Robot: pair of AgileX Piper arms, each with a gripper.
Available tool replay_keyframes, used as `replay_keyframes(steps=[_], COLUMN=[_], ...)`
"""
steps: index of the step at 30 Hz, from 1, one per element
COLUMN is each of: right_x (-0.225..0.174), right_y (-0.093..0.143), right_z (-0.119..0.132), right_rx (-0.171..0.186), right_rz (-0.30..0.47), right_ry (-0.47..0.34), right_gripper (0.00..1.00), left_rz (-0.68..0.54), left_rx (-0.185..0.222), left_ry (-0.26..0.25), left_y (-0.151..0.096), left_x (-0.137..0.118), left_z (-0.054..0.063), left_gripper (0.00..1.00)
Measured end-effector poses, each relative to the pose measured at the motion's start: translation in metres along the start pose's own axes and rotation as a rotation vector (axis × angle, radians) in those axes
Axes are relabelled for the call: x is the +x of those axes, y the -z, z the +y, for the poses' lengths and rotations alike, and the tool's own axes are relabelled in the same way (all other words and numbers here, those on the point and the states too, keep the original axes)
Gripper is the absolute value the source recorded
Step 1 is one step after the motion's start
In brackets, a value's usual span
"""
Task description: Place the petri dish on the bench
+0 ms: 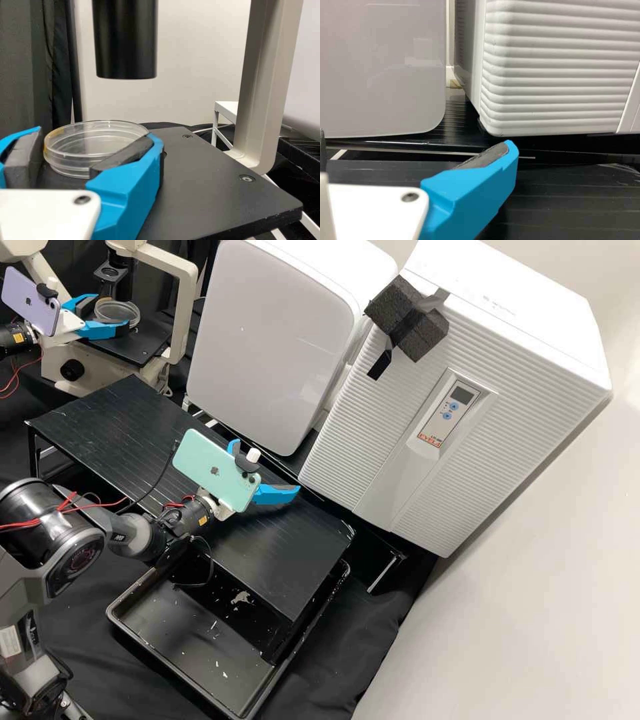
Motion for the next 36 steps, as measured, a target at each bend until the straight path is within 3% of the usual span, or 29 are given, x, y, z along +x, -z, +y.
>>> replay_keyframes(steps=[19, 36], right_x=[0.000, 0.000], right_y=[0.000, 0.000], right_z=[0.000, 0.000], right_rx=[0.000, 0.000], right_rz=[0.000, 0.000], right_ry=[0.000, 0.000], right_gripper=[1.00, 1.00], left_rz=[-0.040, -0.144], left_rx=[0.006, 0.013], left_ry=[-0.005, 0.031], left_y=[-0.003, -0.016], left_x=[-0.005, -0.045], left_z=[-0.004, -0.011], left_gripper=[0.00, 0.00])
